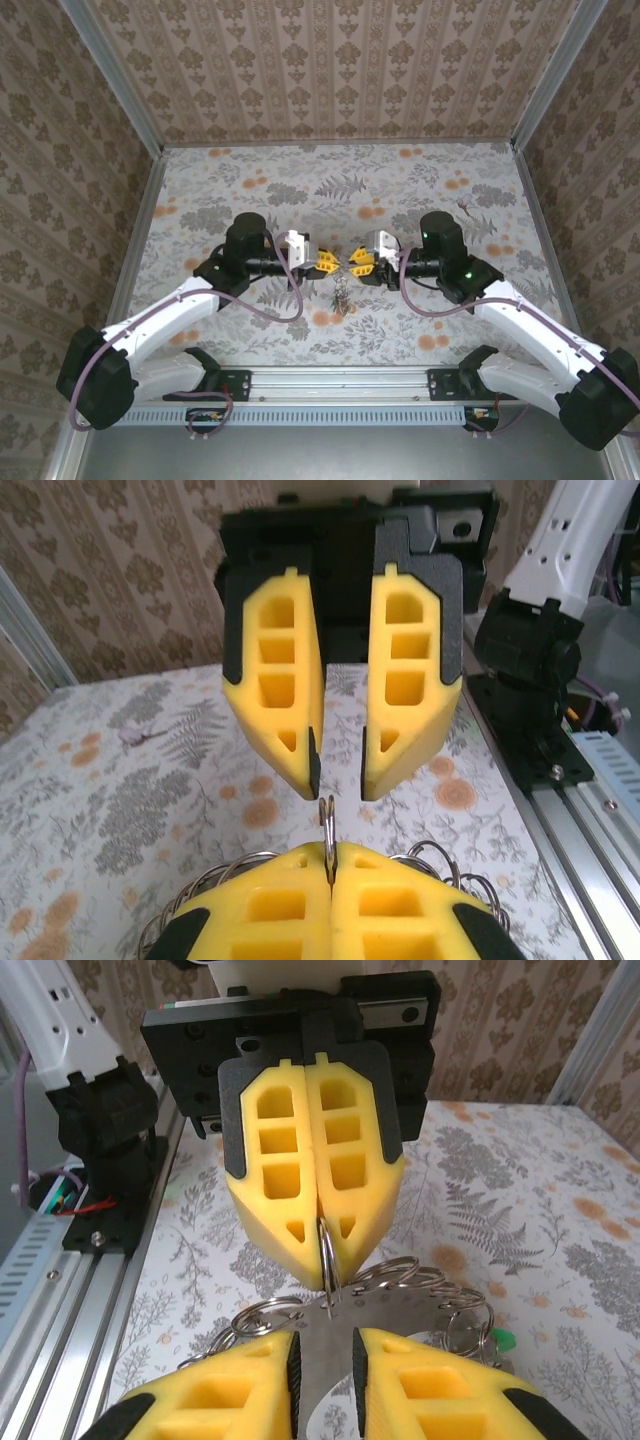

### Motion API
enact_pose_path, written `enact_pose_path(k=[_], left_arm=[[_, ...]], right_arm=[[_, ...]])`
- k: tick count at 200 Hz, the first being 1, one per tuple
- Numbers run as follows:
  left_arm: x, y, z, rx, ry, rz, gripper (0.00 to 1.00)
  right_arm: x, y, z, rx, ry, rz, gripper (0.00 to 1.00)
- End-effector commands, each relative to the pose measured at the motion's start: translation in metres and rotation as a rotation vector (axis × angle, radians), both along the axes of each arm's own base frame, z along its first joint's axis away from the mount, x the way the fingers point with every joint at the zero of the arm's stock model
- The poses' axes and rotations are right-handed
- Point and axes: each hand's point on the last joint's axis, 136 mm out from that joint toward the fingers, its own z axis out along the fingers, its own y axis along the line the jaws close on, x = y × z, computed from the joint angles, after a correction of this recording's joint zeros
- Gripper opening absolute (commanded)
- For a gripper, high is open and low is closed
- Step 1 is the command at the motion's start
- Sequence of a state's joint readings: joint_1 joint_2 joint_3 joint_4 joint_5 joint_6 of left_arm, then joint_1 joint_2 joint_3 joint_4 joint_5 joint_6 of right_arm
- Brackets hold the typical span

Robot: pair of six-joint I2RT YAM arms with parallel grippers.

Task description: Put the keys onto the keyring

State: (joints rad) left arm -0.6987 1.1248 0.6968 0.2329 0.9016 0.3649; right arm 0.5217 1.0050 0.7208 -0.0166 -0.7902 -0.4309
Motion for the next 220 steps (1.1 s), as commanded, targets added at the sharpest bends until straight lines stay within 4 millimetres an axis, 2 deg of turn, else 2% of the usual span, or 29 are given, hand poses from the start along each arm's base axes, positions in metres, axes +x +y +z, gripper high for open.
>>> enact_pose_path(k=[1, 17, 29, 45, 57, 72, 83, 103, 117, 129, 142, 146, 149, 182, 220], left_arm=[[-0.004, 0.001, 0.022, -0.094, -0.035, -0.037, 0.0], [-0.004, 0.0, 0.022, -0.091, -0.032, -0.041, 0.0], [-0.003, -0.001, 0.021, -0.087, -0.031, -0.038, 0.0], [-0.002, -0.001, 0.018, -0.077, -0.034, -0.034, 0.0], [-0.001, -0.001, 0.016, -0.069, -0.032, -0.028, 0.0], [0.005, 0.0, 0.015, -0.051, -0.019, -0.002, 0.0], [0.008, 0.002, 0.014, -0.047, -0.012, 0.007, 0.0], [0.012, 0.003, 0.013, -0.059, -0.017, 0.018, 0.0], [0.016, 0.003, 0.016, -0.071, -0.022, 0.018, 0.0], [0.018, 0.002, 0.017, -0.075, -0.022, 0.009, 0.0], [0.02, 0.0, 0.018, -0.077, -0.023, 0.002, 0.0], [0.021, 0.0, 0.018, -0.077, -0.023, -0.001, 0.0], [0.022, -0.001, 0.018, -0.077, -0.024, -0.002, 0.0], [0.029, -0.002, 0.018, -0.071, -0.038, 0.002, 0.0], [0.041, -0.005, 0.011, -0.037, -0.032, 0.036, 0.0]], right_arm=[[-0.006, -0.001, 0.014, 0.073, -0.005, 0.03, 0.25], [-0.006, 0.0, 0.013, 0.067, 0.008, 0.032, 0.26], [0.002, -0.003, 0.01, 0.053, 0.002, -0.016, 0.27], [0.025, -0.012, 0.004, 0.043, 0.016, -0.146, 0.28], [0.052, -0.025, 0.001, 0.059, 0.084, -0.297, 0.28], [0.1, -0.06, 0.004, 0.102, 0.254, -0.648, 0.33], [0.125, -0.092, 0.003, 0.122, 0.342, -0.891, 0.34], [0.15, -0.149, -0.007, 0.169, 0.473, -1.189, 0.37], [0.165, -0.197, -0.029, 0.203, 0.647, -1.407, 0.36], [0.176, -0.228, -0.049, 0.227, 0.793, -1.519, 0.31], [0.187, -0.251, -0.069, 0.224, 0.887, -1.593, 0.26], [0.19, -0.254, -0.069, 0.235, 0.897, -1.594, 0.26], [0.193, -0.258, -0.081, 0.222, 0.926, -1.608, 0.26], [0.214, -0.296, -0.118, 0.264, 1.114, -1.654, 0.25], [0.232, -0.324, -0.134, 0.126, 1.122, -1.7, 0.27]])
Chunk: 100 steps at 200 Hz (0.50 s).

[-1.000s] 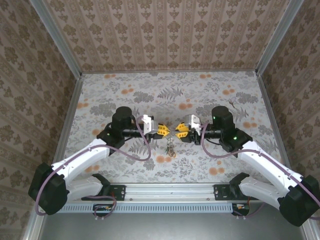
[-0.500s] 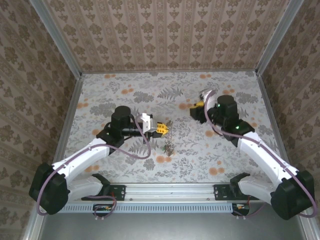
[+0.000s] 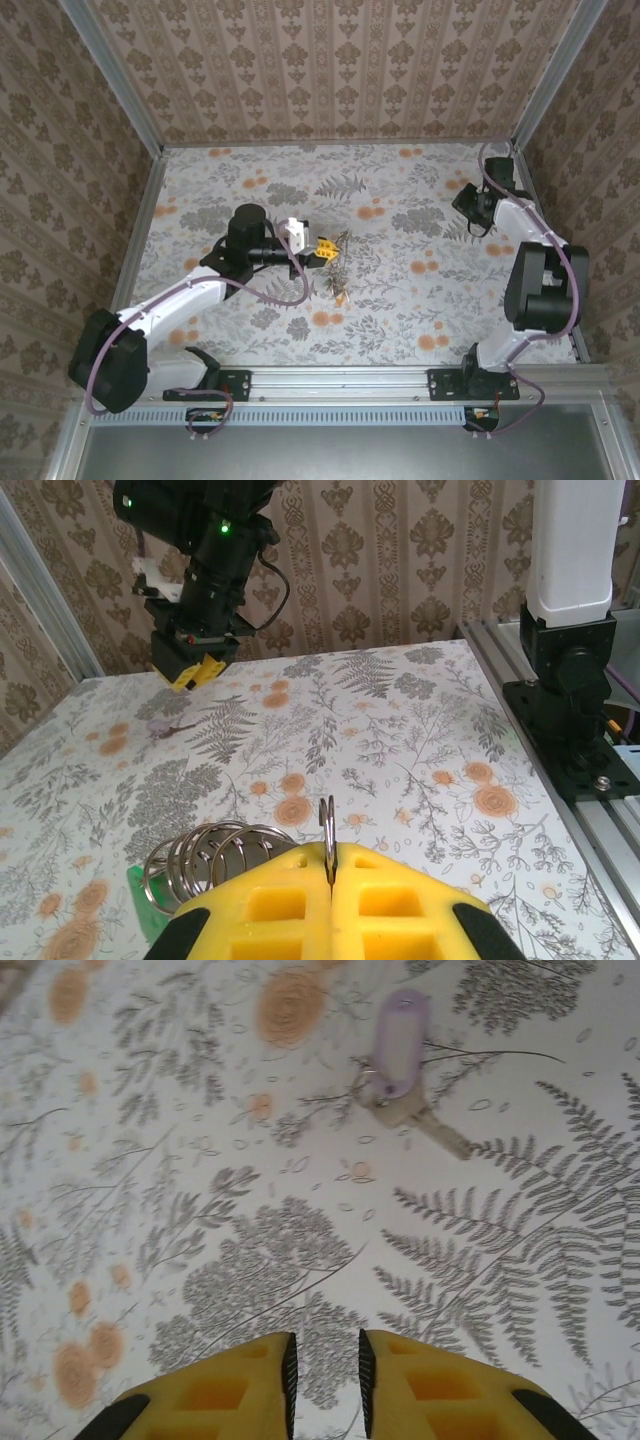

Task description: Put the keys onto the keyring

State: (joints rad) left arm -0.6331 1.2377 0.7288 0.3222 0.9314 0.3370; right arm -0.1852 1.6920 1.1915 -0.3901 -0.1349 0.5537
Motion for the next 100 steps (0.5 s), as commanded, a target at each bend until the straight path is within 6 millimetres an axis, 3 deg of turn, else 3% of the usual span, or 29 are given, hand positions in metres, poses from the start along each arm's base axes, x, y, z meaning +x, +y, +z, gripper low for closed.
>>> enact_pose_path(k=[1, 69, 100], left_arm=[[0.008, -0.002, 0.016, -0.023, -0.057, -0.003, 0.0], [0.028, 0.001, 0.006, -0.006, -0.049, 0.049, 0.0], [0.031, 0.002, 0.007, -0.001, -0.054, 0.058, 0.0]], right_arm=[[0.012, -0.007, 0.009, -0.015, 0.038, 0.021, 0.27], [0.062, -0.034, -0.015, -0.039, 0.13, 0.015, 0.26], [0.067, -0.042, -0.042, 0.074, 0.185, -0.221, 0.24]])
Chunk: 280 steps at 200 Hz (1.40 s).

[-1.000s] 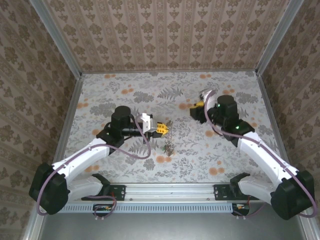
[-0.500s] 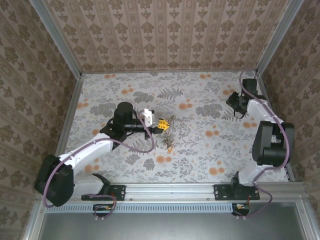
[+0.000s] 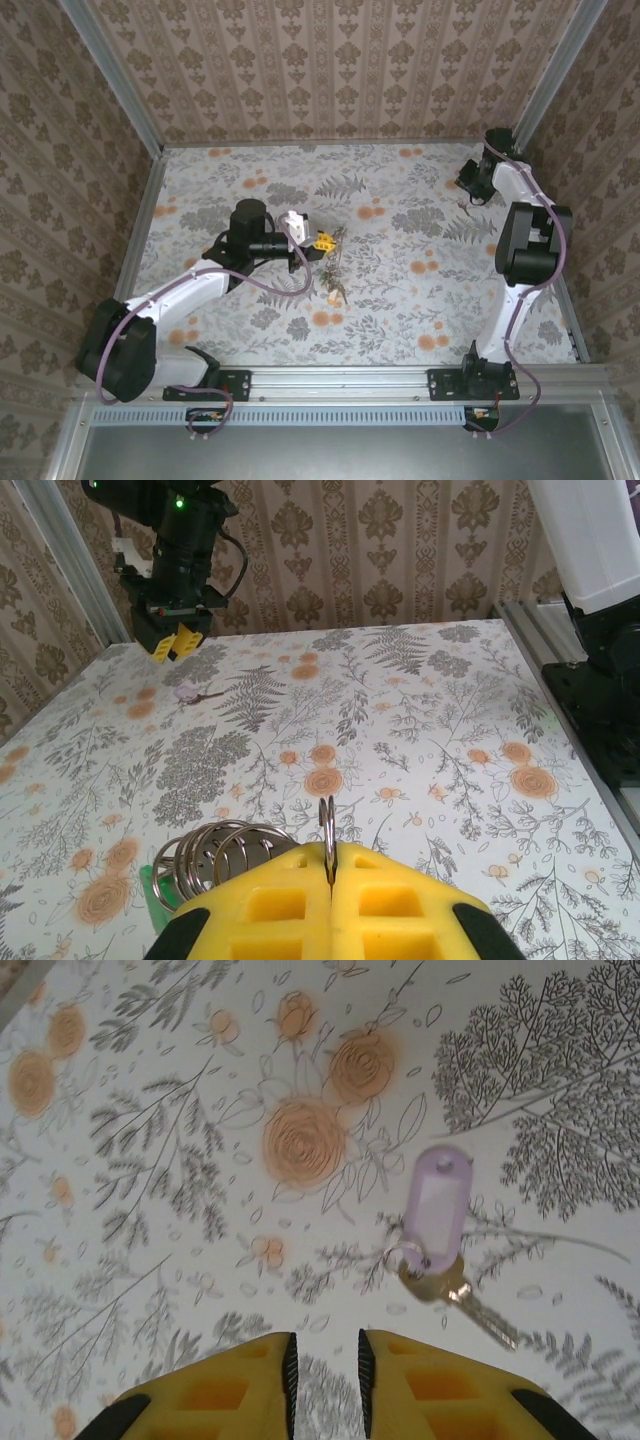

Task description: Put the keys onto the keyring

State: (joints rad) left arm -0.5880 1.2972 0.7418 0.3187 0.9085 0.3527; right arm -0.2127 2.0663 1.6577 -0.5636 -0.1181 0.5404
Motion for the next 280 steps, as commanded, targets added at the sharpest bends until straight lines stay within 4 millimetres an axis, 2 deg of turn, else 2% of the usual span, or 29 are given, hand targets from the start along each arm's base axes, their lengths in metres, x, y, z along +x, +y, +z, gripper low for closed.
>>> enact_pose_path(k=[1, 8, 14, 30, 50, 95, 143, 178, 202, 247, 280], left_arm=[[0.006, -0.003, 0.023, -0.033, -0.077, -0.007, 0.0], [0.006, -0.002, 0.022, -0.029, -0.081, -0.004, 0.0], [0.006, -0.002, 0.021, -0.026, -0.082, -0.004, 0.0], [0.006, -0.001, 0.02, -0.023, -0.086, -0.004, 0.0], [0.006, 0.0, 0.018, -0.02, -0.09, -0.002, 0.0], [0.007, 0.0, 0.018, -0.018, -0.084, -0.001, 0.0], [0.009, -0.001, 0.017, -0.006, -0.083, -0.001, 0.0], [0.011, -0.002, 0.015, -0.003, -0.078, 0.002, 0.0], [0.012, -0.002, 0.013, 0.003, -0.08, 0.011, 0.0], [0.013, -0.001, 0.012, 0.011, -0.08, 0.015, 0.0], [0.012, -0.001, 0.012, 0.016, -0.075, 0.016, 0.0]], right_arm=[[-0.011, -0.01, -0.025, 0.077, 0.104, -0.205, 0.23], [-0.01, -0.01, -0.031, 0.102, 0.113, -0.247, 0.21], [-0.01, -0.01, -0.035, 0.112, 0.125, -0.276, 0.24], [-0.011, -0.016, -0.041, 0.116, 0.145, -0.36, 0.24], [-0.012, -0.025, -0.049, 0.131, 0.162, -0.456, 0.2], [-0.003, -0.03, -0.059, 0.159, 0.176, -0.467, 0.19], [0.005, -0.019, -0.07, 0.244, 0.186, -0.474, 0.2], [0.008, -0.016, -0.067, 0.251, 0.211, -0.475, 0.22], [0.001, -0.013, -0.065, 0.239, 0.243, -0.482, 0.26], [-0.008, -0.01, -0.054, 0.094, 0.32, -0.435, 0.3], [-0.008, -0.014, -0.056, -0.002, 0.358, -0.4, 0.29]])
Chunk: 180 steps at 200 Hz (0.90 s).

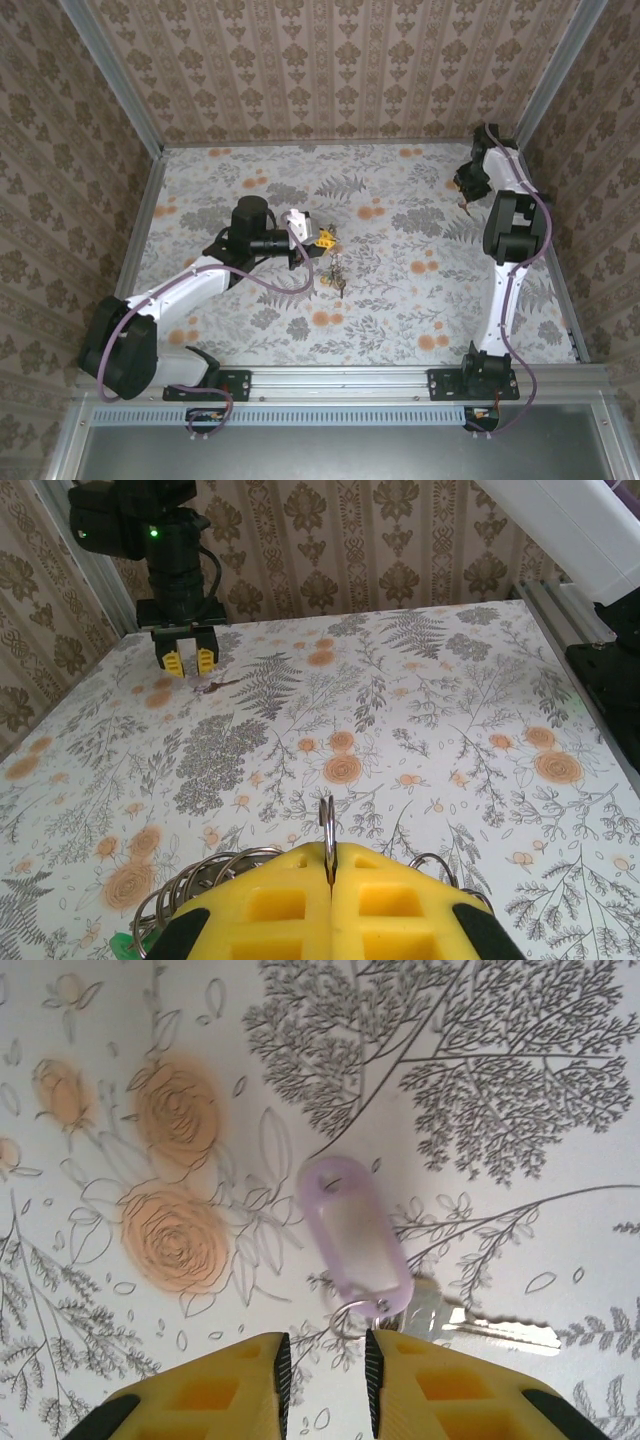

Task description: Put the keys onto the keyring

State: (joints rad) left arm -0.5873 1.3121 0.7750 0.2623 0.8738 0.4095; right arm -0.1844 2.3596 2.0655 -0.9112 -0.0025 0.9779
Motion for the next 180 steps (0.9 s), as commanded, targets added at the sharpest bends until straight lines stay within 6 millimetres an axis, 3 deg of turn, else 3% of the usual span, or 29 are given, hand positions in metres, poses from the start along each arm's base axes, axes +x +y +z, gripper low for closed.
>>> enact_pose_path(k=[1, 35, 94, 180], left_arm=[[0.004, 0.0, 0.014, -0.017, -0.046, -0.007, 0.0], [0.004, 0.001, 0.013, -0.011, -0.042, 0.0, 0.0], [0.004, 0.003, 0.01, -0.003, -0.039, 0.011, 0.0], [0.004, 0.003, 0.01, 0.001, -0.039, 0.015, 0.0]], right_arm=[[-0.019, -0.007, -0.015, -0.088, 0.141, 0.039, 0.29], [-0.009, -0.003, -0.017, -0.138, 0.14, 0.115, 0.31], [-0.013, -0.009, -0.025, -0.217, 0.198, 0.155, 0.31], [-0.016, -0.008, -0.017, -0.221, 0.197, 0.179, 0.14]])
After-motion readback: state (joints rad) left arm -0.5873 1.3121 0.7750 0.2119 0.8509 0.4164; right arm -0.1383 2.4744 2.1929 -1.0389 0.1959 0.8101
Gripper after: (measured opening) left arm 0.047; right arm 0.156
